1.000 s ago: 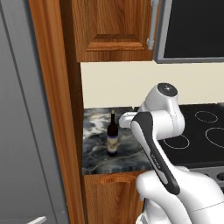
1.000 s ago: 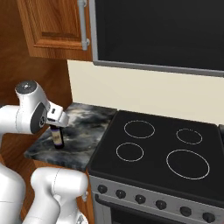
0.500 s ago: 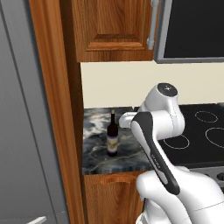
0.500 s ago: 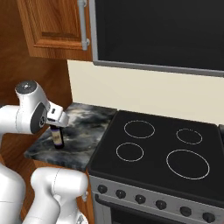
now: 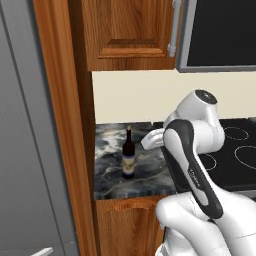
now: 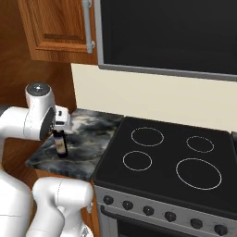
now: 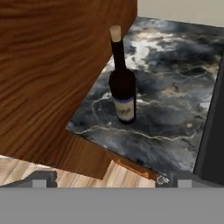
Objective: There is a wine glass and glass cup on the dining counter. Place the wine bottle next to the wine glass and the juice bottle next to the glass cup.
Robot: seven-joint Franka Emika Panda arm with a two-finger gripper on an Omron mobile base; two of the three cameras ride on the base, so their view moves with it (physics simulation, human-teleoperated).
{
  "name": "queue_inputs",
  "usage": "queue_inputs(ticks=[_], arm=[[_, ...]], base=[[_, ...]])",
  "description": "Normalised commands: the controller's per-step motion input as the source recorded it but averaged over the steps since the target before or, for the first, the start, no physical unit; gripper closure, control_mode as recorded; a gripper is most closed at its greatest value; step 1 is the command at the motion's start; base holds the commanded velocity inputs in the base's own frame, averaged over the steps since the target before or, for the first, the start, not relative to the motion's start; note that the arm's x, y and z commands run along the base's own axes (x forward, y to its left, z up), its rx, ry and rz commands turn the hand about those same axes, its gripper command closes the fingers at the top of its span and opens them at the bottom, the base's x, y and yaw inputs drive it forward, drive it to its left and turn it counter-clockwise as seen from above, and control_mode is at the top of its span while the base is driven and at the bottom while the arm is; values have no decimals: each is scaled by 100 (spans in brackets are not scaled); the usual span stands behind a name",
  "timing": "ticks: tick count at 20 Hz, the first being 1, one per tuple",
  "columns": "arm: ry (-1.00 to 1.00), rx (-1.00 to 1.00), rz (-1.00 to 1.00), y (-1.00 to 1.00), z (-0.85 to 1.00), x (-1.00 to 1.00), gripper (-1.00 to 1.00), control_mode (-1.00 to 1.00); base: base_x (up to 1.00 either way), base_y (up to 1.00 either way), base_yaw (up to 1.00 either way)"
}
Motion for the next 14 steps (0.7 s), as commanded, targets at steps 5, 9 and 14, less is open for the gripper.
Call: queue_inputs(ticks=[5, 9, 14], arm=[[-5, 0, 70, -7, 2, -28, -100, -100], [-17, 0, 47, -10, -5, -28, -100, -100], [-34, 2, 30, -15, -13, -23, -100, -100]], base=[[0, 0, 0], [0, 0, 0], [0, 0, 0]])
